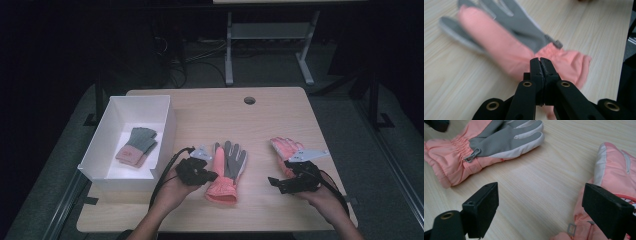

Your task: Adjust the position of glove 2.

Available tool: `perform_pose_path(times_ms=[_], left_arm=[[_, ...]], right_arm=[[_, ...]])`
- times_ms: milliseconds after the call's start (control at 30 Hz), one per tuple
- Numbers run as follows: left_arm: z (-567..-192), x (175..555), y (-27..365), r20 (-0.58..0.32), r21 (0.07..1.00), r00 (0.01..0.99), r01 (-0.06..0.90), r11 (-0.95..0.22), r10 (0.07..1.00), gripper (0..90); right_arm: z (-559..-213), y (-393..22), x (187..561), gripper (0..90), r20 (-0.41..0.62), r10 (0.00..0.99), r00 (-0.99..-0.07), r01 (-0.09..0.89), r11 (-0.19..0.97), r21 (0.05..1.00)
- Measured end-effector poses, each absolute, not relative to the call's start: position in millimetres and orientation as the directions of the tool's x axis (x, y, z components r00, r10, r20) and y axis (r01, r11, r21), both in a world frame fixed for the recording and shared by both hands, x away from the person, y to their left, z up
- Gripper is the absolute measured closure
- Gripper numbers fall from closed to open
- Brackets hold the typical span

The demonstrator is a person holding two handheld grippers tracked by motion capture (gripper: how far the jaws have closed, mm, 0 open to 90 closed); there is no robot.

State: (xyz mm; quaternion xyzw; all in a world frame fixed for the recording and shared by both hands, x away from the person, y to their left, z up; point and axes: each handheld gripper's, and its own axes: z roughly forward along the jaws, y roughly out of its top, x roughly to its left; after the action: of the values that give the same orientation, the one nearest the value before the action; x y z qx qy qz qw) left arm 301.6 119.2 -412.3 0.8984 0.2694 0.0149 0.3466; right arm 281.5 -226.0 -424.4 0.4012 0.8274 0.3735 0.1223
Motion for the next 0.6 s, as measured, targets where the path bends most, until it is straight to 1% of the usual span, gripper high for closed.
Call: perform_pose_path(times_ms=[67, 200, 267, 400, 433, 467, 600], left_arm=[[-419.7, 294.7, 126.0, -0.154, 0.613, 0.841, 0.493, -0.617, 0.519, 88.7], [-431.1, 293.2, 126.6, -0.172, 0.582, 0.84, 0.508, -0.634, 0.515, 88.7], [-431.9, 293.8, 121.2, -0.187, 0.589, 0.846, 0.504, -0.632, 0.499, 88.7], [-433.0, 289.5, 107.4, -0.177, 0.578, 0.877, 0.46, -0.675, 0.446, 88.7], [-434.0, 287.7, 103.4, -0.189, 0.585, 0.872, 0.469, -0.661, 0.451, 88.7], [-433.7, 288.0, 100.9, -0.175, 0.575, 0.886, 0.445, -0.687, 0.429, 88.7], [-436.8, 287.7, 84.2, -0.189, 0.592, 0.897, 0.428, -0.683, 0.399, 88.7]], right_arm=[[-424.8, -226.8, 282.2, 13.6, 0.093, 0.754, -0.65, 0.569, 0.402, 0.717], [-424.5, -227.4, 282.2, 13.6, 0.096, 0.757, -0.646, 0.571, 0.395, 0.72], [-423.7, -227.8, 282.1, 13.6, 0.098, 0.758, -0.645, 0.57, 0.392, 0.722], [-422.3, -227.7, 280.5, 13.6, 0.096, 0.757, -0.646, 0.569, 0.394, 0.722], [-422.0, -227.9, 280.5, 13.6, 0.096, 0.759, -0.644, 0.571, 0.394, 0.721], [-421.7, -228.1, 280.7, 13.7, 0.096, 0.76, -0.642, 0.572, 0.393, 0.72], [-419.9, -230.7, 281.1, 13.7, 0.096, 0.765, -0.637, 0.571, 0.385, 0.725]])
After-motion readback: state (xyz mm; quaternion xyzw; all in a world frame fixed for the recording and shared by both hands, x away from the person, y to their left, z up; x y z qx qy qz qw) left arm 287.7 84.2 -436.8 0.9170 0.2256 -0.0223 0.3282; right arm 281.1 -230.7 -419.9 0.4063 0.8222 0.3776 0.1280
